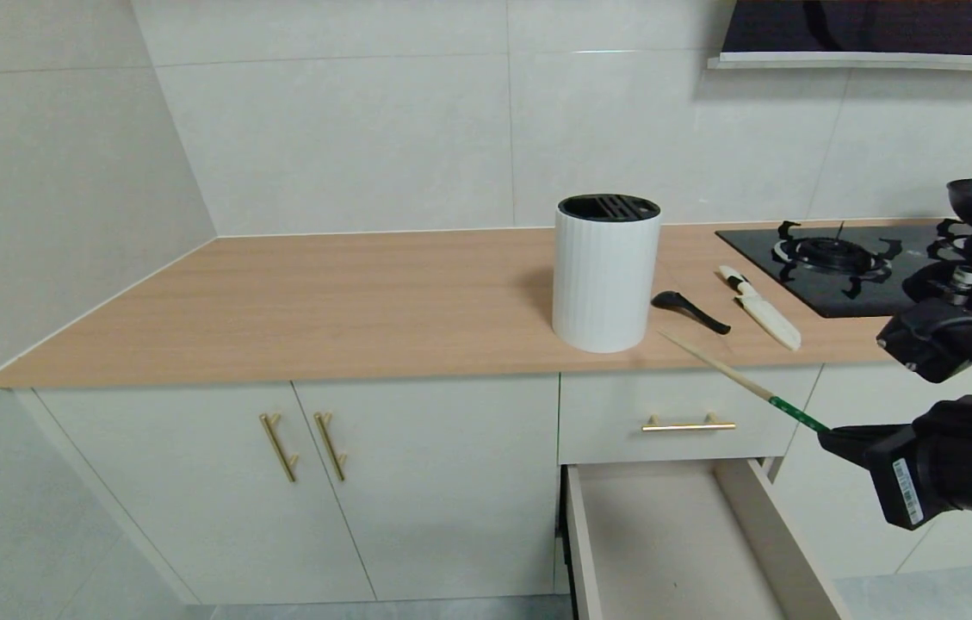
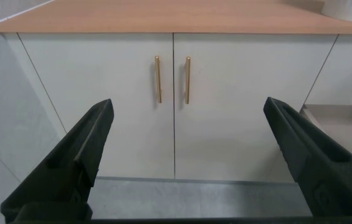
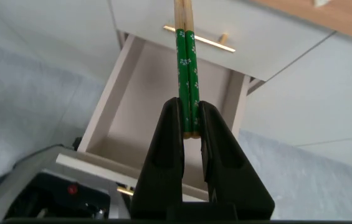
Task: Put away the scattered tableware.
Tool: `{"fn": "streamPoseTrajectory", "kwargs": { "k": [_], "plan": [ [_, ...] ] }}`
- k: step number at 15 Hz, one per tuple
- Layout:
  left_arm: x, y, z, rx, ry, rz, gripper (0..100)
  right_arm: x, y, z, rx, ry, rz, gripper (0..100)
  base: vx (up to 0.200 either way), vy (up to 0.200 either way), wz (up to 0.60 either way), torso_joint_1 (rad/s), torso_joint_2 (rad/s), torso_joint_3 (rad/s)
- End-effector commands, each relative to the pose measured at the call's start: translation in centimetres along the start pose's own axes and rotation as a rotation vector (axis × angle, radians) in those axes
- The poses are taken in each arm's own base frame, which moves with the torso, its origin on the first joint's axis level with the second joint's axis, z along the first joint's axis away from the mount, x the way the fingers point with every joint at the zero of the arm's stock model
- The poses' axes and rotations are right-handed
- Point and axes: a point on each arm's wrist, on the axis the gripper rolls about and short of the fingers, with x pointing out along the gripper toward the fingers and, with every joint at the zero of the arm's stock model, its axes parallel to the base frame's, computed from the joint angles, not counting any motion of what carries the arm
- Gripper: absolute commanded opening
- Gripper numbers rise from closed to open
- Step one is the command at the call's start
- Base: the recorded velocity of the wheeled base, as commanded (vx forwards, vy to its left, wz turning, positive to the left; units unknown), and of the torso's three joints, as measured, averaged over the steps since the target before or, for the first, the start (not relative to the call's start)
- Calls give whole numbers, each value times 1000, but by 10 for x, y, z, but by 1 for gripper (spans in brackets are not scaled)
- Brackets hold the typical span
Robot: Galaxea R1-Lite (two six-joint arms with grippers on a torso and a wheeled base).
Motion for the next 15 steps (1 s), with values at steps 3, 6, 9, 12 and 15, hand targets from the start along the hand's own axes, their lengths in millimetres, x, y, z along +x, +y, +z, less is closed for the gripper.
{"fn": "streamPoseTrajectory", "kwargs": {
  "k": [3, 6, 9, 12, 15],
  "plan": [
    [0, 0, 0, 0, 1, 1, 100, 2, 5, -9, -55, 29, 23, 0, 0, 0, 0, 0, 0, 0],
    [0, 0, 0, 0, 1, 1, 100, 1, 12, -13, -86, 33, 71, 0, 0, 0, 0, 0, 0, 0],
    [0, 0, 0, 0, 1, 1, 100, 2, 15, -15, -98, 44, 86, 0, 0, 0, 0, -19, 45, 28],
    [0, 0, 0, 0, 1, 1, 100, 2, 15, -15, -98, 44, 86, 0, 0, 0, 0, -154, 373, 209],
    [0, 0, 0, 0, 1, 1, 100, 4, 15, -15, -99, 50, 88, 0, 0, 0, 0, -196, 479, 271]
  ]
}}
